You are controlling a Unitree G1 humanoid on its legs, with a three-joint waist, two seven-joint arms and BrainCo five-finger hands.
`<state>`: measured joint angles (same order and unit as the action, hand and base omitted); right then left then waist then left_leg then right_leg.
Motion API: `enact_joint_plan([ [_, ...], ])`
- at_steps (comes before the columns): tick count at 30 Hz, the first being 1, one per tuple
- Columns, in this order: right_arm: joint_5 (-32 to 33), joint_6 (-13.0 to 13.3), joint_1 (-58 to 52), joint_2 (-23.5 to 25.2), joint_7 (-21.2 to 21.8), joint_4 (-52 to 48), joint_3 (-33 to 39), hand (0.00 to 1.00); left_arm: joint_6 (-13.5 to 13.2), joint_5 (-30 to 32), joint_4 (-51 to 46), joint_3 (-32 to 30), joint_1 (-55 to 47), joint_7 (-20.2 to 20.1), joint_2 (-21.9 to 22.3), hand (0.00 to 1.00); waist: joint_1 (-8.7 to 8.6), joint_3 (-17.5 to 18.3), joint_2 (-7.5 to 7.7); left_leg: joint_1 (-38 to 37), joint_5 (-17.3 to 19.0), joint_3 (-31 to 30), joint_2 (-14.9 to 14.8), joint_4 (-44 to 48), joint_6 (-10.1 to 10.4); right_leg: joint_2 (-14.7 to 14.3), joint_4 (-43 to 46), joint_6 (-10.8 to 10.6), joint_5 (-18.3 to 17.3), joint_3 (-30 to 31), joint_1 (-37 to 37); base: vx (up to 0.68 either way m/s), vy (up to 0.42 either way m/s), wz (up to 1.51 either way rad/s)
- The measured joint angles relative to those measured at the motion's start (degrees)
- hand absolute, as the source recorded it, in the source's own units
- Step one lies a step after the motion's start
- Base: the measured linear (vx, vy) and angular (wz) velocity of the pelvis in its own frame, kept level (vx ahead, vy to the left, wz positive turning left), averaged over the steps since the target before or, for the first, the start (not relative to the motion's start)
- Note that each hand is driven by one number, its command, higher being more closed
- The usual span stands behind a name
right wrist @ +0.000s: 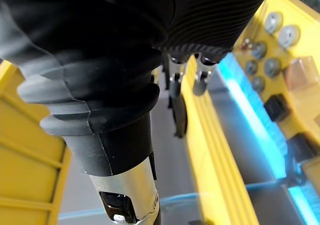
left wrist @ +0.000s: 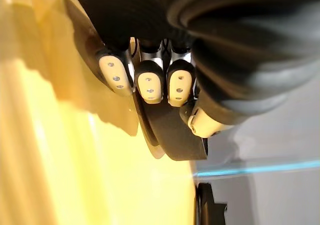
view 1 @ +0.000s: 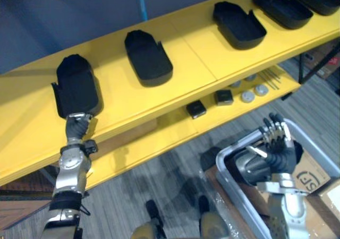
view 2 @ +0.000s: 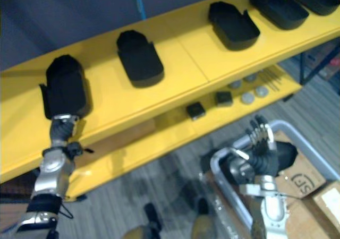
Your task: Walk over and take plastic housings, then place them on the shelf
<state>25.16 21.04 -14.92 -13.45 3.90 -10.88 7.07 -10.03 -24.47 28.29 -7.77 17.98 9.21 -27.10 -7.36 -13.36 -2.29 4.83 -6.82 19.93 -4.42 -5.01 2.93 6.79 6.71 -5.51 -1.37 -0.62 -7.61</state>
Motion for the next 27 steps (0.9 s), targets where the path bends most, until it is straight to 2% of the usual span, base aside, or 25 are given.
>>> enact_joint_plan([
  [10,0.01,-0.16,0.32,-0.5,-0.25,-2.16,-0.68,0.0,-0.35,-0.55,1.2,-0.02,2.78,1.33,-0.18,1.0,-0.01,-0.93,0.53,0.28,0.0,0.02,0.05,0.03,0.0,0.01,1.12,0.05,-0.54,0.03,-0.77,0.0,0.0,0.0],
  [14,0.09,-0.35,1.55,-1.55,-0.26,-2.25,-2.37,0.0,-0.43,-2.79,2.63,0.07,6.62,1.77,-2.84,1.0,-0.04,-2.79,1.04,1.4,-0.17,0.73,0.04,0.01,-0.16,0.03,2.1,0.07,-0.68,0.75,-2.7,-0.04,0.0,-0.06],
  [19,0.09,-0.62,0.82,-0.81,-0.23,-3.35,-2.61,0.0,-1.5,-3.96,1.88,0.07,6.8,1.58,-2.92,1.0,-0.59,-3.31,1.02,1.39,-0.24,0.68,0.57,0.25,-0.26,0.01,1.83,-0.28,-0.44,0.52,-2.42,0.03,0.005,0.01],
  [23,0.07,-0.32,-2.27,1.02,-0.22,-6.82,-2.59,0.0,-1.53,-3.81,-10.78,0.4,-1.31,0.02,-1.99,1.0,-1.46,-3.31,1.02,1.3,-0.24,-0.94,0.57,0.26,-0.27,0.0,0.88,-0.27,-0.45,-0.98,-1.04,0.05,-0.014,0.17],
  [25,0.0,-0.03,-3.96,2.47,-0.24,-6.91,-2.6,0.0,-1.47,-4.11,-20.35,0.48,-7.1,-0.95,0.04,1.0,-1.23,-3.28,0.97,1.03,-0.24,-2.03,0.59,0.26,-0.27,0.04,0.21,-0.24,-0.47,-2.12,0.12,0.03,-0.009,0.27],
  [27,-0.08,0.42,-6.19,5.04,-0.38,-7.04,-2.64,0.0,-1.28,-4.2,-33.15,0.93,-16.93,-2.81,4.23,1.0,-0.2,-3.25,0.89,0.39,-0.18,-3.4,0.68,0.24,-0.28,0.11,-0.95,-0.16,-0.54,-3.68,2.2,0.03,-0.013,0.31],
])
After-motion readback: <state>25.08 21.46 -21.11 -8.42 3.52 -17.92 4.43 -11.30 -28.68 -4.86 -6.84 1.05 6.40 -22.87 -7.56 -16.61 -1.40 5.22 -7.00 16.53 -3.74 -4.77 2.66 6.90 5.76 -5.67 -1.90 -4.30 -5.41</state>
